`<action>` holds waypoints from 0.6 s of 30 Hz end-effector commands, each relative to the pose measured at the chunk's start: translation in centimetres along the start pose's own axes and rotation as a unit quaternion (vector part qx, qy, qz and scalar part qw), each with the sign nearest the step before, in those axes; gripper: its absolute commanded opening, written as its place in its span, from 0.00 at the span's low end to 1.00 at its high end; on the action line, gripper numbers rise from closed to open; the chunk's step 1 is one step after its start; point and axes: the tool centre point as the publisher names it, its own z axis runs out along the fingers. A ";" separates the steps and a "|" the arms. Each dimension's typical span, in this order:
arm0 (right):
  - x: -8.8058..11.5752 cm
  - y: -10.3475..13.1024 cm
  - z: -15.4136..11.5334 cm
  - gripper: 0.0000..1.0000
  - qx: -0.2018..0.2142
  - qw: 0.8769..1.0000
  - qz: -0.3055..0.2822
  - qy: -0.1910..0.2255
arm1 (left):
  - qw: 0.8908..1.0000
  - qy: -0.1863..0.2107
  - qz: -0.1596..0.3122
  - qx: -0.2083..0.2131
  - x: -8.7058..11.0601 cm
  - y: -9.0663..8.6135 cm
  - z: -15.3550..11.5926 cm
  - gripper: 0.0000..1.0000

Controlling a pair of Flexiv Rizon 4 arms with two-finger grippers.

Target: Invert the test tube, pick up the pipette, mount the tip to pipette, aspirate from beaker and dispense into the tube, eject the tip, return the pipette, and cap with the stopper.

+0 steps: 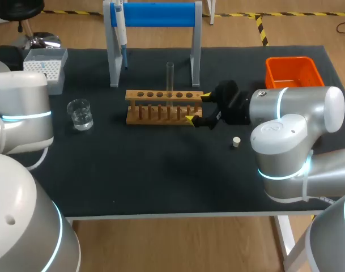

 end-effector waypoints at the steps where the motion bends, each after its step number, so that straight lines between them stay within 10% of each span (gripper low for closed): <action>1: 0.0 -0.1 -0.1 1.00 -0.002 1.000 0.000 0.001 | 1.000 -0.002 0.001 -0.004 -0.2 -0.7 1.6 1.00; 18: 0.0 -0.1 -0.1 1.00 -0.002 1.000 0.000 0.001 | 1.000 0.010 -0.005 -0.005 -0.2 -1.3 4.8 0.95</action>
